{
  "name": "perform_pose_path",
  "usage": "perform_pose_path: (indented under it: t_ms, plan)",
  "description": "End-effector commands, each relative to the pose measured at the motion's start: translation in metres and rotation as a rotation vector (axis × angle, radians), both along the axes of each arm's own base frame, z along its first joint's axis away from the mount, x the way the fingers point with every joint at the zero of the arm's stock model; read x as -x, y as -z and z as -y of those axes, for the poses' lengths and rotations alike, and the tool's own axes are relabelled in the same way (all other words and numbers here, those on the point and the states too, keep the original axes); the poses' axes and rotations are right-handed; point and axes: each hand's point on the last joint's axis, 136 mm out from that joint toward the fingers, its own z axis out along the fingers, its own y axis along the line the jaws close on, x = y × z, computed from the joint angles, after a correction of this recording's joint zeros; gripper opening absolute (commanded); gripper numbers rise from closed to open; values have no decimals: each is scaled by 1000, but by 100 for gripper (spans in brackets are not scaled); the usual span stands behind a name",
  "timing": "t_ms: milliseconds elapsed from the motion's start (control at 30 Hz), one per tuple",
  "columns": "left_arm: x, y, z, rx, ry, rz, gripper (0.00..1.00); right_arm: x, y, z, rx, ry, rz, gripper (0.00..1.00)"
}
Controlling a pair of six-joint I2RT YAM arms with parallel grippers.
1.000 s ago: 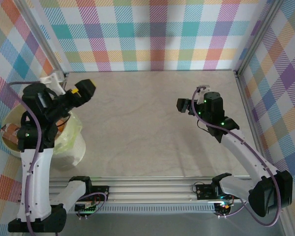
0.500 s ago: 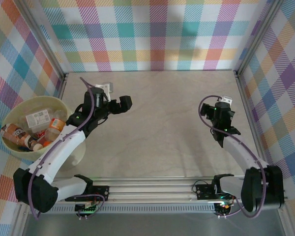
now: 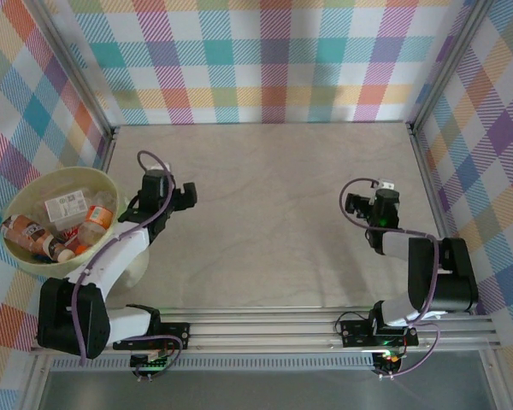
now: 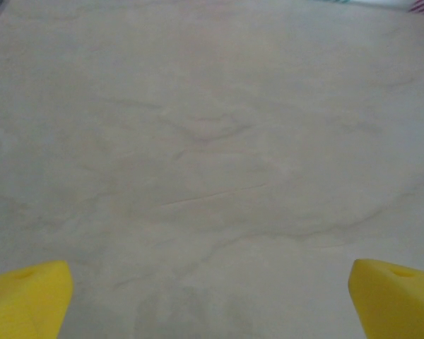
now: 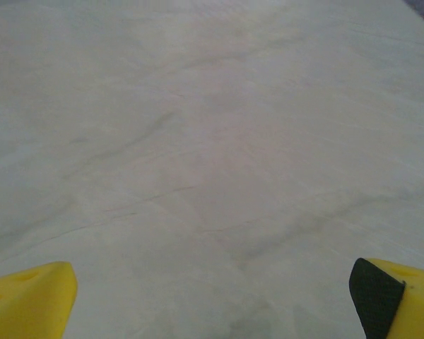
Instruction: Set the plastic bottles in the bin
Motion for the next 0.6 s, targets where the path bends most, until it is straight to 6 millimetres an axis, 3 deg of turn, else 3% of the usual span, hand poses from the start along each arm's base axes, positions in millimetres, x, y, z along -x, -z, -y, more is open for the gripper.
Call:
perform_pose_path:
  t_ms: [0,200,567]
  plan:
    - [-2,2,-9,-61,18,59,100,-6,-18,-28,1,-183,174,100]
    - [-5,32,-24,-51,-16,99,100,-8,-14,-24,4,-153,122,100]
    - [-35,68,-41,31,-15,187,100,-8,-15,-24,4,-156,127,100]
